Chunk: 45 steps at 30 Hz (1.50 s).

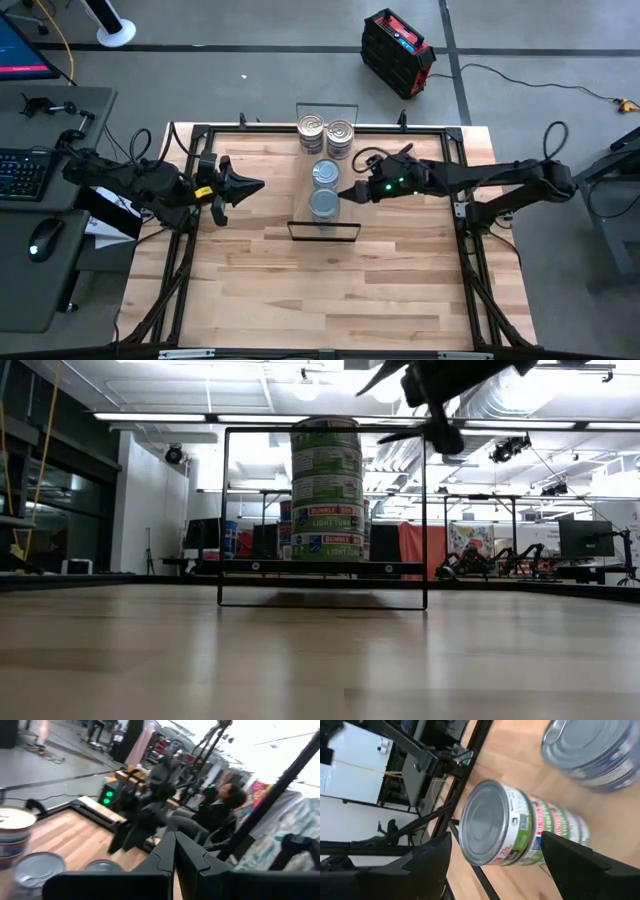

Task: Stack canned seafood by type on shelf
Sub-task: Return to Home Position

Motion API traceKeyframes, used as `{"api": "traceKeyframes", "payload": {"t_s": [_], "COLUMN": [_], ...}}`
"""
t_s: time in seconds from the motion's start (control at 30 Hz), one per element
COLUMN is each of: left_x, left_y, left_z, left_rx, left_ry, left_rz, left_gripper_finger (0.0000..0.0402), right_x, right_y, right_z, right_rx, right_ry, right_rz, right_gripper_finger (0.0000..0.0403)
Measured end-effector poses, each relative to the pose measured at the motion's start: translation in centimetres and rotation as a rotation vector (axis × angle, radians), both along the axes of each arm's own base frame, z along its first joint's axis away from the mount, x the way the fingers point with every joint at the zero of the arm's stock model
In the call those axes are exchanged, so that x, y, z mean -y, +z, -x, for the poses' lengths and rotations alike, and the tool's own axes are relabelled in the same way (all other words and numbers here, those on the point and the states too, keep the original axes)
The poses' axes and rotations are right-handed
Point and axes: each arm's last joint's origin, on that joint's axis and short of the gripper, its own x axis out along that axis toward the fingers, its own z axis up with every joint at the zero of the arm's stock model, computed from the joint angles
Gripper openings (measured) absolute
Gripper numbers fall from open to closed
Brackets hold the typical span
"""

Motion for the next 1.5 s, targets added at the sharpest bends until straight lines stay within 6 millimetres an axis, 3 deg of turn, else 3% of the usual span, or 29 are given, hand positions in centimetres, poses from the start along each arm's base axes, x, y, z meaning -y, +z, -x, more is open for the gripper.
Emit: {"api": "traceKeyframes", "payload": {"t_s": [0.23,0.43,0.67,0.8,0.97,1.0,1.27,1.5], "left_x": [-0.1,-0.6,-2.5,-4.2,-5.9,-6.1,-5.5,-5.1], "left_y": [-1.2,-1.7,-3.6,-6.2,-10.9,-11.6,-17.6,-19.7], "left_z": [0.2,-1.2,-1.3,0.2,1.6,2.0,4.7,6.1], "left_rx": [-0.095,-0.135,-0.205,-0.044,0.073,0.084,0.205,0.25], "left_ry": [0.056,0.091,0.126,0.114,0.153,0.165,0.115,0.082], "left_rz": [0.091,-0.025,-0.206,-0.174,-0.133,-0.11,0.018,0.038], "left_gripper_finger": [0.0001,0.0001,0.0001,0.0001,0.0,0.0,0.0,0.0], "right_x": [0.2,-0.2,0.0,0.4,1.1,1.2,0.7,-0.9], "right_y": [2.2,3.0,2.4,2.5,2.6,2.7,3.4,3.7], "right_z": [4.3,7.9,9.1,9.1,9.2,9.2,9.1,9.1], "right_rx": [-0.059,-0.147,-0.253,-0.24,-0.236,-0.235,-0.152,-0.124], "right_ry": [-0.036,0.01,0.066,0.048,0.011,0.008,0.038,0.119], "right_rz": [0.062,0.11,0.134,0.146,0.192,0.201,0.217,0.228], "right_gripper_finger": [0.0296,0.0296,0.0289,0.0222,0.0039,0.002,0.0004,0.0001]}}
